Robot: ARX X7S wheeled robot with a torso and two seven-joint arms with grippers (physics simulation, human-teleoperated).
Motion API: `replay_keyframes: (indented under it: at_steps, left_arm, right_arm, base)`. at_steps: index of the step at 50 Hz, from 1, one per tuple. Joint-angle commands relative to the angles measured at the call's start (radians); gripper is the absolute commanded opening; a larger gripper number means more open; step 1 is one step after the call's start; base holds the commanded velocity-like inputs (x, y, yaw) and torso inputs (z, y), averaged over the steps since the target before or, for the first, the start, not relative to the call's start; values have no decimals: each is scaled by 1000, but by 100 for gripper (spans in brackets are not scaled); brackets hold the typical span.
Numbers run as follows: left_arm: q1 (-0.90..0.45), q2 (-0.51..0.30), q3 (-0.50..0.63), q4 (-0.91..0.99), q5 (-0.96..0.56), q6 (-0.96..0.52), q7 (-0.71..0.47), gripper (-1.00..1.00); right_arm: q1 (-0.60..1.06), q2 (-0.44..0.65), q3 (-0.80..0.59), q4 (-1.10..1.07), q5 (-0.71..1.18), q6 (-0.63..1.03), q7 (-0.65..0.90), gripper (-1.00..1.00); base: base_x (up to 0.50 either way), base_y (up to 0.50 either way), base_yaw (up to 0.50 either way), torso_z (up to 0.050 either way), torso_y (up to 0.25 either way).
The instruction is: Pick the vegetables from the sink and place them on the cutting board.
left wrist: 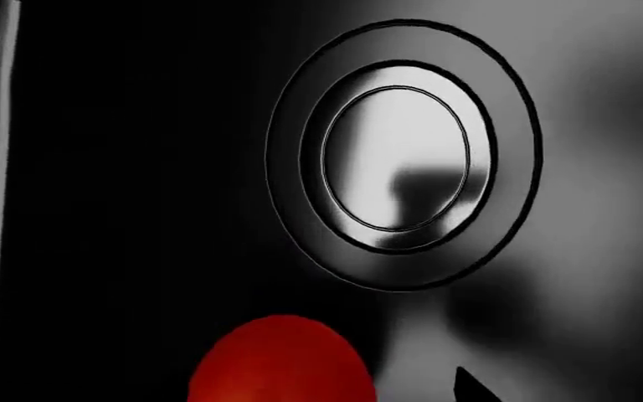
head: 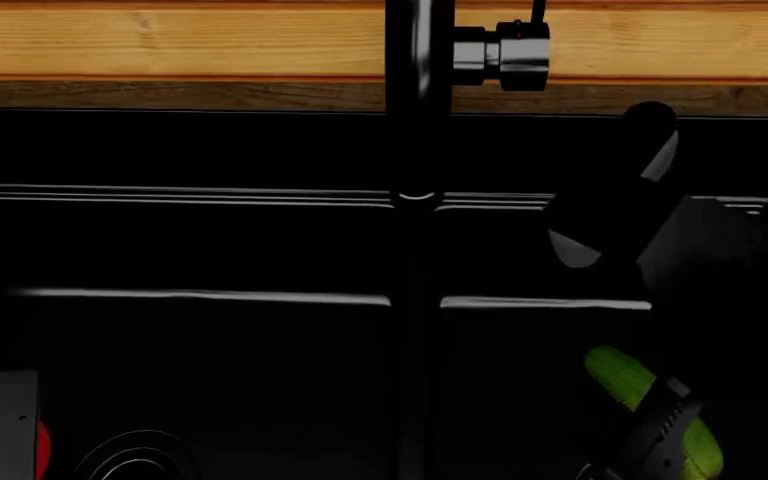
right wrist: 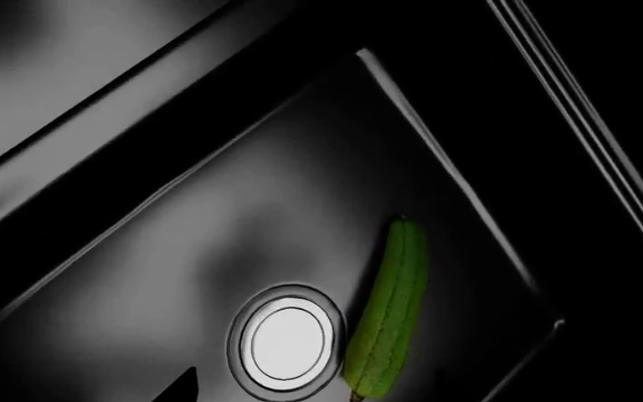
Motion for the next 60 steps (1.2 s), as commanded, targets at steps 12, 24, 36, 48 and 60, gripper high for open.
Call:
replay_keyframes:
  at_steps: [12, 24, 36, 48, 60]
  left_arm:
    - [48, 49, 99, -127, 113, 19, -23, -100]
    - [18, 47, -109, 13, 53, 151, -260, -100]
    - [9, 25, -150, 99, 21, 137, -256, -100]
    - [24, 18, -162, 134, -12, 85, -238, -100]
    - [24, 11, -151, 148, -7, 72, -227, -100]
  right_arm:
    - [-4, 0, 39, -11, -10, -29, -3, 100]
    - [8, 4, 33, -7, -18, -32, -7, 100]
    - [17, -62, -71, 91, -129, -53, -56, 100]
    - [-77, -205, -116, 366, -227, -159, -62, 100]
    - [-171, -282, -203, 565, -316, -274, -128, 100]
  base:
    - [1, 0, 0, 0, -3]
    - [2, 0, 0, 0, -6]
    - [0, 0, 0, 0, 0]
    - [0, 0, 0, 0, 0]
    - [0, 0, 0, 0, 0]
